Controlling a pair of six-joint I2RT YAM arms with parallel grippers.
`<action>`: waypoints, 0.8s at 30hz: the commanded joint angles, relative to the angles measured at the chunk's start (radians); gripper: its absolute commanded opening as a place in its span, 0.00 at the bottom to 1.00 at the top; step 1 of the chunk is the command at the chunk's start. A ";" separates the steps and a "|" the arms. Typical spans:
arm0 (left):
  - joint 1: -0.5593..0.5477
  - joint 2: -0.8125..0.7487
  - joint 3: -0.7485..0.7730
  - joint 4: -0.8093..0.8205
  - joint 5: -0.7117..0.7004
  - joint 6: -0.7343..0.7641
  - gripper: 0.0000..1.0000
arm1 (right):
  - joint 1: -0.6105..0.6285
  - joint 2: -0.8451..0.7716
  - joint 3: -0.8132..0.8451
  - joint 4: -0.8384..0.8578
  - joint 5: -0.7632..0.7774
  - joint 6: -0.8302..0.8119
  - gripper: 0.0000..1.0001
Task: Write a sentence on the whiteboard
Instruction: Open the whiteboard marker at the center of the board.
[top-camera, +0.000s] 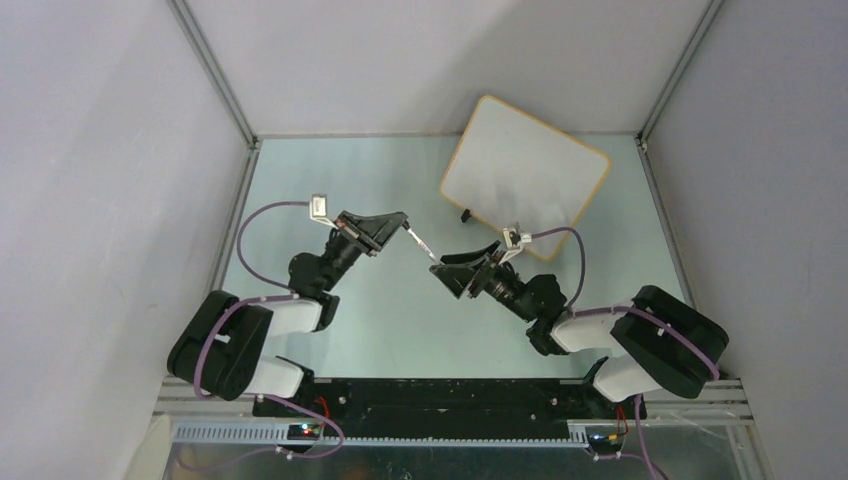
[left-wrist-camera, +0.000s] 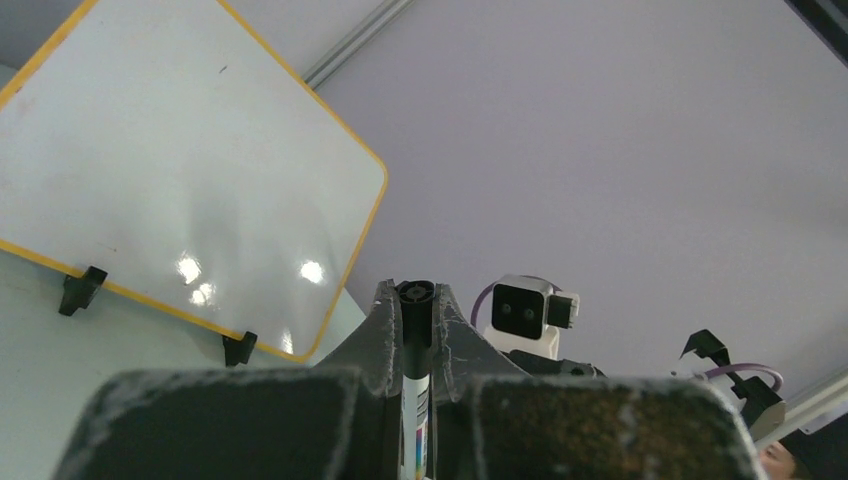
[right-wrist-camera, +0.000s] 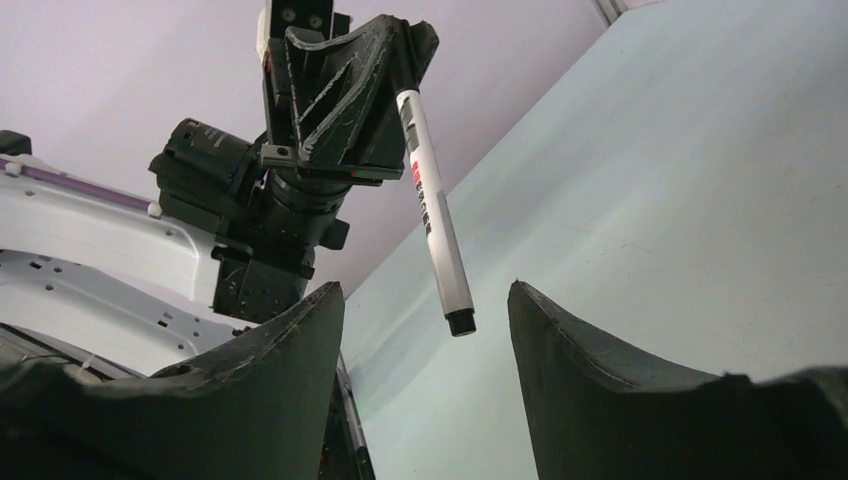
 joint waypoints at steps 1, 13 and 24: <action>-0.012 0.002 0.031 0.043 0.037 -0.012 0.00 | -0.010 0.010 0.037 0.050 -0.031 0.006 0.63; -0.020 0.013 0.041 0.043 0.047 -0.023 0.00 | -0.028 0.049 0.071 0.045 -0.089 0.032 0.43; -0.028 0.024 0.066 0.043 0.076 -0.015 0.00 | -0.039 0.067 0.076 0.039 -0.132 0.045 0.14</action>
